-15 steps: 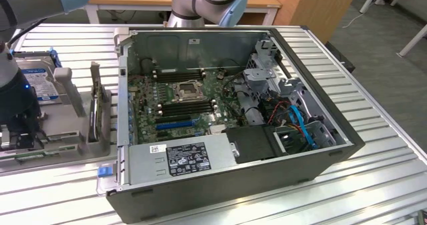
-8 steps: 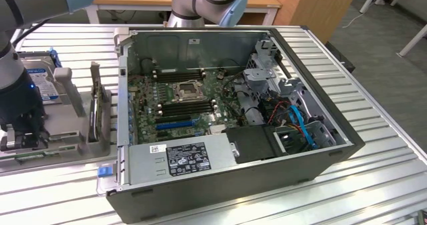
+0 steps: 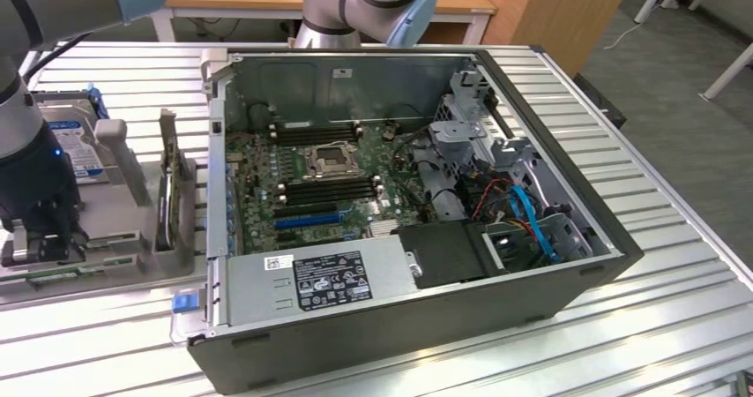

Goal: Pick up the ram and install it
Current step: 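Pick up the ram and move it above insertion slot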

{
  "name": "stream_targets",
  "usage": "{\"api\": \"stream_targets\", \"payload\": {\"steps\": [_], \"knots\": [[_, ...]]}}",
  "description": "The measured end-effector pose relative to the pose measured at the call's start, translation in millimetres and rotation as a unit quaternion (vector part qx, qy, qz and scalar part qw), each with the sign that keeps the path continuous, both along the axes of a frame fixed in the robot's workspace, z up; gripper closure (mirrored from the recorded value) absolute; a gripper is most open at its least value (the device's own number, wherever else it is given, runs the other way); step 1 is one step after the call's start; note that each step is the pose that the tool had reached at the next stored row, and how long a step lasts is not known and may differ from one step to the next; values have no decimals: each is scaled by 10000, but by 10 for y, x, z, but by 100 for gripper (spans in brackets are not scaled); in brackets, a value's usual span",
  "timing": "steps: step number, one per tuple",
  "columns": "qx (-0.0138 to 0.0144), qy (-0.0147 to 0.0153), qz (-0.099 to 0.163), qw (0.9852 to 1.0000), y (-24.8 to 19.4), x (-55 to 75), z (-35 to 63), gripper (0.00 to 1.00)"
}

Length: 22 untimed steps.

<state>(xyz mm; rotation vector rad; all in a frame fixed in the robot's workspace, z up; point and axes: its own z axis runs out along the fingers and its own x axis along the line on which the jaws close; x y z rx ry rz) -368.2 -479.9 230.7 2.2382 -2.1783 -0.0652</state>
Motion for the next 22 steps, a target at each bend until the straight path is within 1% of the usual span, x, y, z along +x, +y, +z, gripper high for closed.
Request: {"api": "stream_targets", "payload": {"steps": [22], "knots": [[-1,1,0,10000,-1,0,-179,70]]}}
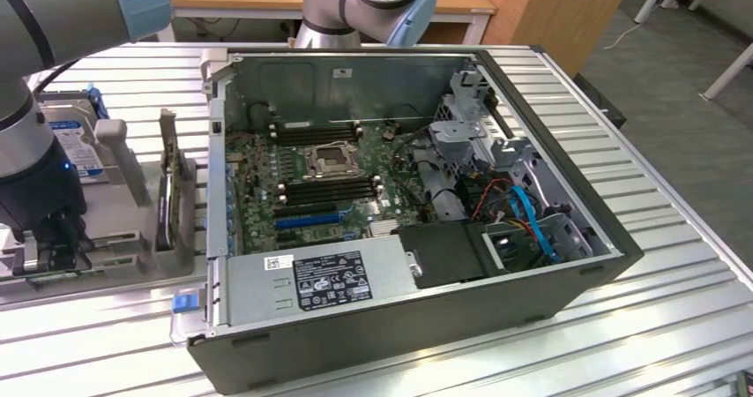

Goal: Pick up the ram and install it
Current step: 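Pick up the ram and move it above insertion slot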

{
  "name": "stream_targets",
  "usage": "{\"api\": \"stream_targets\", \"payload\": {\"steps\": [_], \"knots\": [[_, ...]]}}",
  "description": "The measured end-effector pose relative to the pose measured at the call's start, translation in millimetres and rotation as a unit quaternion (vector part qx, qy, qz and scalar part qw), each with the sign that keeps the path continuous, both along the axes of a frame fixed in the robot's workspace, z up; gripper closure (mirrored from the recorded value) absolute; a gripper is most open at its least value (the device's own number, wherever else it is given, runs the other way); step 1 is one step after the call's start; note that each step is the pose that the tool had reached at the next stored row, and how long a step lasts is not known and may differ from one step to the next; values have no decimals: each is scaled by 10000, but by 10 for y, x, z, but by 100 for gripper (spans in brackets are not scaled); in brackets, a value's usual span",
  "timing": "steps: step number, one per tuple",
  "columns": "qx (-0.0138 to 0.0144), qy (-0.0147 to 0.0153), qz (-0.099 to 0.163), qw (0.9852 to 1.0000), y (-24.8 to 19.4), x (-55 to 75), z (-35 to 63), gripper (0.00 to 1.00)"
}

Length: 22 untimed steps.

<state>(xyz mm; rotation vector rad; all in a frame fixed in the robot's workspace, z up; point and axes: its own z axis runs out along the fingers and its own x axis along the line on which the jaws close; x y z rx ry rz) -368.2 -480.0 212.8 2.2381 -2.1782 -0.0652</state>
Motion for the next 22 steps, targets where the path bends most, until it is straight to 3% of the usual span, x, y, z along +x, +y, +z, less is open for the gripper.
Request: {"api": "stream_targets", "payload": {"steps": [17,22], "knots": [[0,0,0,10000,-1,1,-76,70],[0,0,0,10000,-25,0,-76,70]]}}
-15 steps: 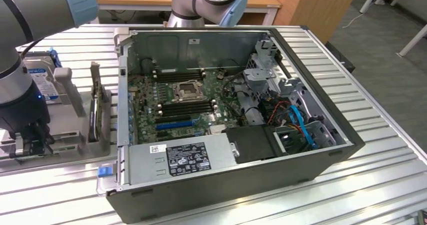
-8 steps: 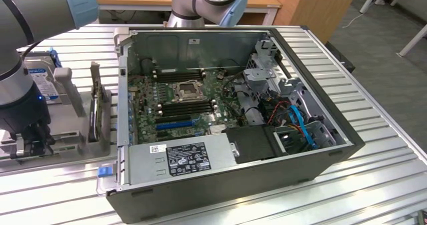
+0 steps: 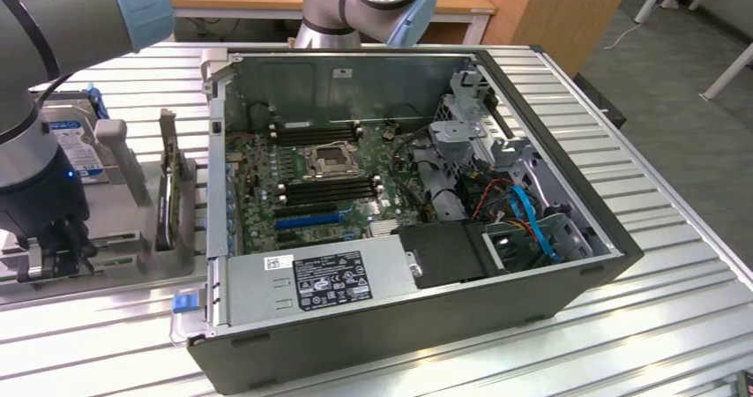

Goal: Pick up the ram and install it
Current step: 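Pick up the ram and move it above insertion slot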

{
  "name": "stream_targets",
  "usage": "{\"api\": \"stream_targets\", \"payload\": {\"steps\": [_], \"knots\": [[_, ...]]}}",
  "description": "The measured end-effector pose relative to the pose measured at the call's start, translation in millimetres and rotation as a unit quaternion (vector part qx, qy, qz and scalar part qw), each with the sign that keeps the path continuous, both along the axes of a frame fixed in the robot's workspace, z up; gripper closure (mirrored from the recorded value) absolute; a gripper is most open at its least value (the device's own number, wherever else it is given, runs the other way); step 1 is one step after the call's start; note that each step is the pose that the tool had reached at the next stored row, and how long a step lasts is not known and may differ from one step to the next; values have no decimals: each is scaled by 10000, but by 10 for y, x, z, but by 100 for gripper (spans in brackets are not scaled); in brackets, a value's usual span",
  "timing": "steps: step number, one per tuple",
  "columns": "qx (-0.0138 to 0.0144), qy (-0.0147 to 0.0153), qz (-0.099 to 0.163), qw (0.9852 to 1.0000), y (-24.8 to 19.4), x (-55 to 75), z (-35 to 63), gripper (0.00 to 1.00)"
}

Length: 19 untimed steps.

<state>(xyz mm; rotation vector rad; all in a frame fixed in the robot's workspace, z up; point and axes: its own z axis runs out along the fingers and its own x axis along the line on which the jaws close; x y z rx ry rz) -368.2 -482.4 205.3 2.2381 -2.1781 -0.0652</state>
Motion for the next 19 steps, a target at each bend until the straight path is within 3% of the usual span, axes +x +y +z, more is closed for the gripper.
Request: {"api": "stream_targets", "payload": {"steps": [19], "knots": [[0,0,0,10000,-1,0,-51,70]]}}
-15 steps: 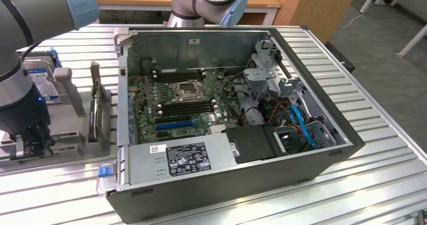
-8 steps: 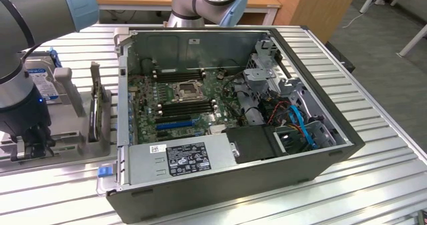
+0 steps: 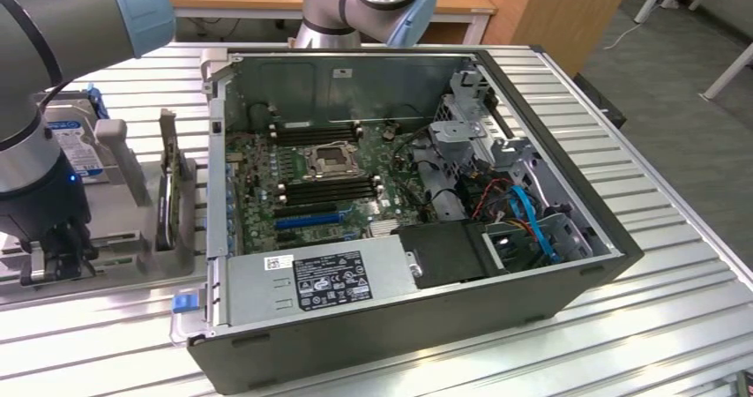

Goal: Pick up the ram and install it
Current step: 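Pick up the ram and move it above insertion slot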

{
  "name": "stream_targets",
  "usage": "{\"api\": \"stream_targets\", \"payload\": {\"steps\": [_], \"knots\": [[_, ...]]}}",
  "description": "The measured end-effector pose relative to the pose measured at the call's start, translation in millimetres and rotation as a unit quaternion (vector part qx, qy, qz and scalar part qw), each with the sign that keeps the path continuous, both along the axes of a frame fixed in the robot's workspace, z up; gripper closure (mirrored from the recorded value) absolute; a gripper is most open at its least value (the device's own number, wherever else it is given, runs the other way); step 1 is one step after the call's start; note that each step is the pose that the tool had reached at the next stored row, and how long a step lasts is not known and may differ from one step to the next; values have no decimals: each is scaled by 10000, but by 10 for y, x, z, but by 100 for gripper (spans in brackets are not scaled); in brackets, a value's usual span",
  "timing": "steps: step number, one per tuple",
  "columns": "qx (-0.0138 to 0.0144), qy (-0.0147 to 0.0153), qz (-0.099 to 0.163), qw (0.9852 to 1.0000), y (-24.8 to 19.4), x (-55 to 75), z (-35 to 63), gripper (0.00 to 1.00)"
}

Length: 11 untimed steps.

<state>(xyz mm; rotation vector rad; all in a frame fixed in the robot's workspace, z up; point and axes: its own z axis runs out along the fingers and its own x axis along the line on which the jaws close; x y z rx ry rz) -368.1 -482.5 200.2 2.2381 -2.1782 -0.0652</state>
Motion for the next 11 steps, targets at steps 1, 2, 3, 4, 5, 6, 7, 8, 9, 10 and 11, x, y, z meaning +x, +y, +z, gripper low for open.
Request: {"api": "stream_targets", "payload": {"steps": [1,2,3,4,5,6,7,8,9,10,11], "knots": [[0,0,0,10000,0,0,0,70],[0,0,0,10000,0,0,0,70],[0,0,0,10000,0,0,0,70],[0,0,0,10000,0,0,0,70],[0,0,0,10000,0,0,0,70],[0,0,0,10000,0,0,0,70],[0,0,0,10000,0,0,0,70],[0,0,0,10000,0,0,0,70],[0,0,0,10000,0,0,0,70],[0,0,0,10000,0,0,0,70],[0,0,0,10000,0,0,0,70]]}}
